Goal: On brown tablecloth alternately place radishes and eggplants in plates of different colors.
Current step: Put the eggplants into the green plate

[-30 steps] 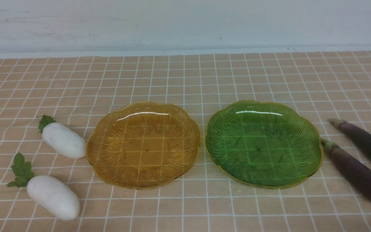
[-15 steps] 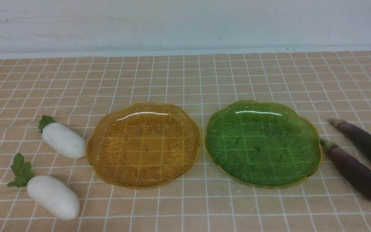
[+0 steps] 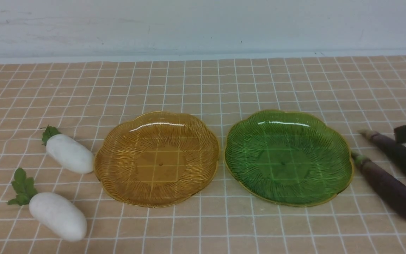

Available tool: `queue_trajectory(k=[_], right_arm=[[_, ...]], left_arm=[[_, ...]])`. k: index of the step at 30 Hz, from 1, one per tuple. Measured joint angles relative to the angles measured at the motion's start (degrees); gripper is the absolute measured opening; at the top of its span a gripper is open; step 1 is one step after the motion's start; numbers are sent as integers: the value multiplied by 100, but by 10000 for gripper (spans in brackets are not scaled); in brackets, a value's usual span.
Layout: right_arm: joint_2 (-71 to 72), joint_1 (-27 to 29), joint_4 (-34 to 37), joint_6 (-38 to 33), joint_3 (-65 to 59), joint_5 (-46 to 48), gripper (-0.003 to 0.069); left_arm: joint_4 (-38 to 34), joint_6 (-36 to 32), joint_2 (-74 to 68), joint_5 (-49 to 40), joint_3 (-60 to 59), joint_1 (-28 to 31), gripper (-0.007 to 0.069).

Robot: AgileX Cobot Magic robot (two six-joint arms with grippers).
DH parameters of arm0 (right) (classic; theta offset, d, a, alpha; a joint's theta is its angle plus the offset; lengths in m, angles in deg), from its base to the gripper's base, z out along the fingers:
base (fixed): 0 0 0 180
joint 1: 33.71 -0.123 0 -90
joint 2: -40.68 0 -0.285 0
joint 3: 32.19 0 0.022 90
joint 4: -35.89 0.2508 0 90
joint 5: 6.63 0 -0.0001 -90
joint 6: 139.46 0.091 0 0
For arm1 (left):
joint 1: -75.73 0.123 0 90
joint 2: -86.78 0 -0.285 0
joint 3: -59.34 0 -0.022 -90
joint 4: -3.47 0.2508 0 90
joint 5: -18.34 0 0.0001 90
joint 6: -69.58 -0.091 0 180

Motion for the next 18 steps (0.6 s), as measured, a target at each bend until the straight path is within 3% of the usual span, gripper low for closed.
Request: queue_trajectory(k=[4, 11, 15, 18], right_arm=[[-1132, -6, -341, -50, 531, 552, 480], [-1330, -5, -672, 95, 608, 282, 491], [-1389, -5, -743, 100, 608, 193, 460], [-1388, -5, -924, 100, 613, 227, 345]], left_arm=[[0, 0, 0, 0, 0, 0, -3], [0, 0, 0, 0, 0, 0, -3], [41, 0, 0, 0, 0, 0, -3], [-167, 198, 0, 13, 0, 0, -3]])
